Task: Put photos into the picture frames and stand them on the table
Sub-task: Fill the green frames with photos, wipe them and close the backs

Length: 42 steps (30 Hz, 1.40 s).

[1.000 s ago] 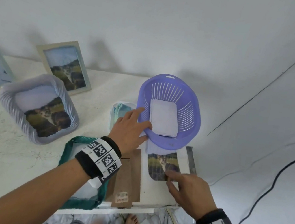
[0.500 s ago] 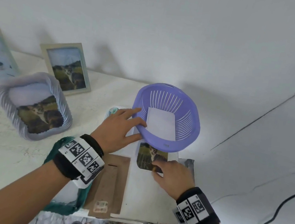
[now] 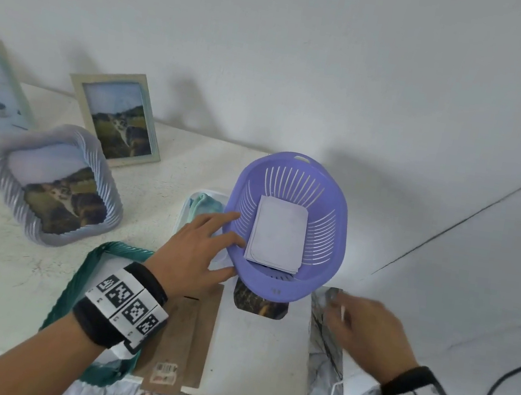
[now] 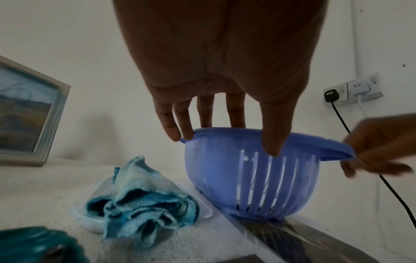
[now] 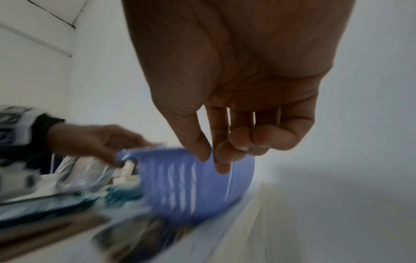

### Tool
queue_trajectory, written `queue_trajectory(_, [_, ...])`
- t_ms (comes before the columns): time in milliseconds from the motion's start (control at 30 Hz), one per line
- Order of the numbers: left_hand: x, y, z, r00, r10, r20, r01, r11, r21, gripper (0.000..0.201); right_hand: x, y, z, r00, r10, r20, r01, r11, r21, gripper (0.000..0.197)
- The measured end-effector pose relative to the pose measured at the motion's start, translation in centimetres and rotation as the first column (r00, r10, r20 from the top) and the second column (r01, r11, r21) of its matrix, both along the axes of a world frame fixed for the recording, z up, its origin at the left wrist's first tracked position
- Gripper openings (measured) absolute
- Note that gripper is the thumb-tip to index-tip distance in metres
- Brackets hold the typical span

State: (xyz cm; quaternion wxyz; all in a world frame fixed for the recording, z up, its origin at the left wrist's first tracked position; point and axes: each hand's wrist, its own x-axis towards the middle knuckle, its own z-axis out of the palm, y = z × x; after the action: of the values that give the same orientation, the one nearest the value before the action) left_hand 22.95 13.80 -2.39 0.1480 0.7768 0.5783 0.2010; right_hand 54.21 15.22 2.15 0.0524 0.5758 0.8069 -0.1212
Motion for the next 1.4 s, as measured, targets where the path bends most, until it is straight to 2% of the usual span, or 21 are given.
queue_trajectory(133, [0.0, -0.2, -0.1, 0.998, -0.013, 0.065, 0.014, 1.0, -0.014, 0.049, -1.4, 4.0, 5.7, 0.994, -0.005, -0.109, 0.028, 0.977, 0.211, 0.014])
queue_trajectory(233, [-0.2, -0.4, -0.1, 0.996, -0.026, 0.091, 0.026, 1.0, 0.0, 0.049, -5.3, 7.7, 7.3, 0.983, 0.098, -0.154, -0.065, 0.976, 0.208, 0.016])
queue_trajectory(300, [-0.2, -0.3, -0.1, 0.995, -0.027, 0.099, 0.026, 1.0, 0.008, 0.049, -8.3, 10.7, 6.8, 0.98, 0.18, -0.086, -0.168, 0.976, 0.139, 0.022])
queue_trajectory(400, [-0.2, -0.2, -0.1, 0.995, -0.027, 0.093, 0.026, 1.0, 0.012, 0.049, -13.0, 14.7, 4.5, 0.956, 0.27, 0.116, -0.266, 0.963, -0.049, 0.032])
queue_trajectory(500, [-0.2, -0.1, -0.3, 0.996, -0.026, 0.081, 0.024, 1.0, 0.019, 0.049, -15.9, 16.8, 1.7, 0.903, 0.317, 0.291, -0.291, 0.948, -0.129, 0.037])
queue_trajectory(600, [-0.1, -0.1, -0.4, 0.996, -0.031, 0.08, 0.028, 0.999, 0.032, 0.047, -16.3, 17.1, -0.1, 0.791, 0.383, 0.477, -0.368, 0.921, -0.129, 0.04])
queue_trajectory(667, [-0.2, 0.0, -0.5, 0.996, -0.034, 0.081, 0.031, 0.999, 0.041, 0.045, -16.4, 17.3, -0.8, 0.758, 0.394, 0.521, -0.384, 0.914, -0.133, 0.037])
queue_trajectory(800, [-0.3, 0.0, -0.6, 0.995, -0.041, 0.095, 0.037, 0.998, 0.046, 0.043, -16.6, 17.9, -1.3, 0.793, 0.348, 0.501, -0.355, 0.931, -0.086, 0.04])
queue_trajectory(833, [-0.4, 0.0, -0.5, 0.994, -0.045, 0.095, 0.041, 0.998, 0.047, 0.043, -16.6, 18.0, -1.3, 0.805, 0.332, 0.492, -0.347, 0.936, -0.063, 0.046])
queue_trajectory(900, [-0.5, 0.0, -0.4, 0.994, -0.052, 0.096, 0.048, 0.998, 0.041, 0.043, -16.7, 18.3, -1.2, 0.853, 0.261, 0.451, -0.272, 0.961, -0.043, 0.063])
queue_trajectory(933, [-0.5, 0.1, -0.3, 0.994, -0.055, 0.097, 0.051, 0.998, 0.037, 0.044, -16.9, 18.5, -1.0, 0.871, 0.224, 0.437, -0.231, 0.972, -0.037, 0.063])
queue_trajectory(1067, [-0.9, -0.1, -0.1, 0.987, -0.054, 0.154, 0.051, 0.998, 0.021, 0.05, -16.9, 18.2, 1.4, 0.924, 0.195, 0.329, -0.206, 0.979, -0.002, 0.038])
queue_trajectory(1133, [-1.3, -0.2, 0.3, 0.977, -0.04, 0.207, 0.032, 0.999, 0.04, 0.048, -16.2, 17.6, 3.7, 0.971, 0.165, 0.172, -0.163, 0.986, -0.026, 0.03])
queue_trajectory(1200, [-1.8, -0.3, 1.0, 0.961, -0.004, 0.275, -0.008, 0.999, 0.043, 0.045, -15.3, 16.7, 6.2, 0.994, 0.108, -0.001, -0.108, 0.994, 0.026, 0.026])
queue_trajectory(1300, [-2.6, -0.6, 2.6, 0.908, 0.024, 0.419, -0.055, 0.997, 0.061, 0.039, -14.4, 14.4, 9.5, 0.964, 0.126, -0.236, -0.088, 0.983, 0.164, 0.026])
queue_trajectory(1400, [-3.5, -1.4, 4.4, 0.772, 0.092, 0.628, -0.127, 0.992, 0.011, 0.033, -14.6, 10.6, 11.9, 0.863, 0.155, -0.48, -0.058, 0.976, 0.209, 0.024])
